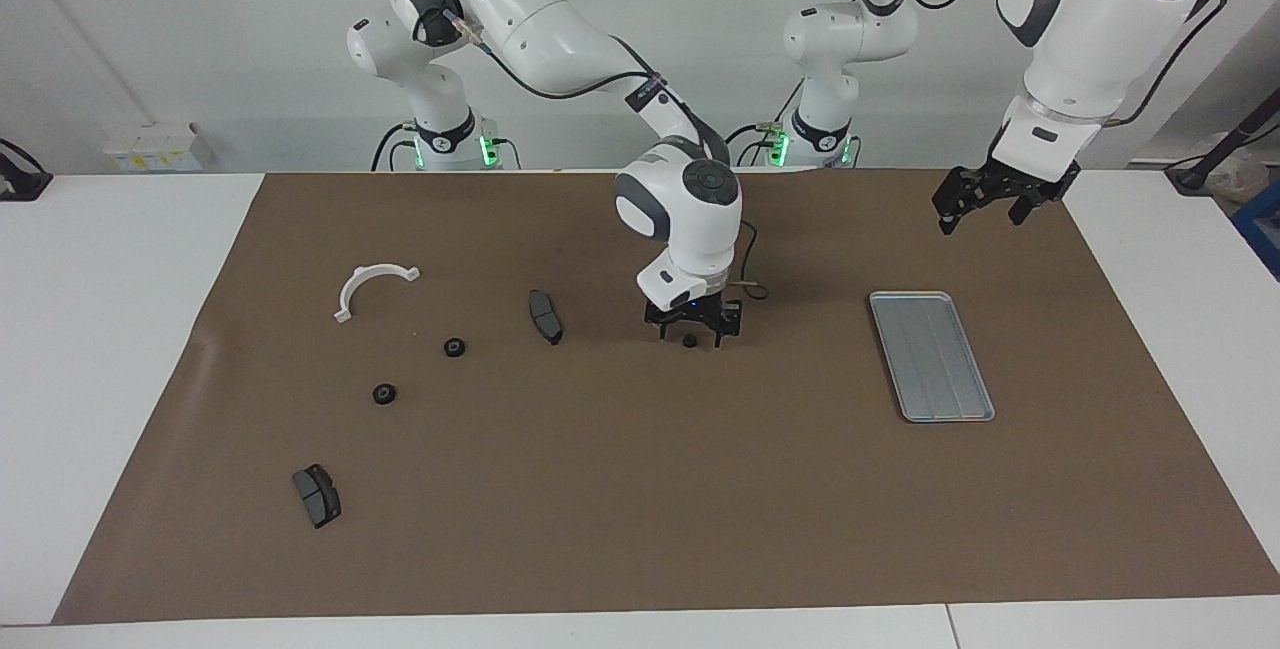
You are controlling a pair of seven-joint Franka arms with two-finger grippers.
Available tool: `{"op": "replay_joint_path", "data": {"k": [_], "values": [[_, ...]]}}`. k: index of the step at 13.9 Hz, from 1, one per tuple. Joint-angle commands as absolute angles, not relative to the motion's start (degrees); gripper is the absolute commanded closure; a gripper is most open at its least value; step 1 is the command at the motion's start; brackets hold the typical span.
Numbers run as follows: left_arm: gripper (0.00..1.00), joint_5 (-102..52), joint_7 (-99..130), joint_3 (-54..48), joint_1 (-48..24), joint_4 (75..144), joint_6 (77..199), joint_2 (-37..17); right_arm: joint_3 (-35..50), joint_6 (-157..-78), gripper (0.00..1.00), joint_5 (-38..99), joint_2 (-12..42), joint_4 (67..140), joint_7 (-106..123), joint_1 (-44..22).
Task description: Place bearing gear from tray to pile
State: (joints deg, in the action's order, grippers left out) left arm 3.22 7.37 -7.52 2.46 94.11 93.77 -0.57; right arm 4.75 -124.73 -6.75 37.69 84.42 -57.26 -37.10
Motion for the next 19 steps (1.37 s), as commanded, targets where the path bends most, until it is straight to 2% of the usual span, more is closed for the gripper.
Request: {"op": "replay_joint_path", "data": {"k": [1, 6, 10, 11, 13, 14, 19], "values": [[0.0, 2.4, 6.8, -7.9, 2.7, 94.6, 95.1, -0.3, 4.8, -125.0, 0.47, -8.2, 38.2, 84.1, -58.8, -37.1], [0.0, 2.4, 6.8, -7.9, 2.9, 94.7, 95.2, -0.3, 4.7, -129.4, 0.52, -8.1, 38.1, 87.6, -58.9, -37.0], [0.0, 2.4, 6.7, -7.9, 2.9, 94.7, 95.2, -0.3, 4.8, -128.6, 0.67, -8.2, 37.9, 87.8, -58.9, -37.2], [0.0, 2.4, 6.7, -7.9, 2.9, 94.7, 95.2, -0.3, 4.7, -128.3, 0.72, -8.2, 37.9, 87.6, -58.9, -37.3], [0.0, 2.4, 6.7, -7.9, 3.0, 94.6, 95.2, -0.3, 4.7, -127.3, 0.95, -8.2, 37.7, 87.1, -58.7, -37.4], [0.0, 2.4, 6.8, -7.9, 3.0, 94.6, 95.2, -0.3, 4.7, -126.7, 1.0, -8.3, 37.4, 86.6, -58.6, -37.0], [0.0, 2.4, 6.8, -7.9, 2.9, 94.6, 95.3, -0.3, 4.2, -127.5, 1.0, -8.7, 35.1, 86.6, -53.6, -31.9]]}}
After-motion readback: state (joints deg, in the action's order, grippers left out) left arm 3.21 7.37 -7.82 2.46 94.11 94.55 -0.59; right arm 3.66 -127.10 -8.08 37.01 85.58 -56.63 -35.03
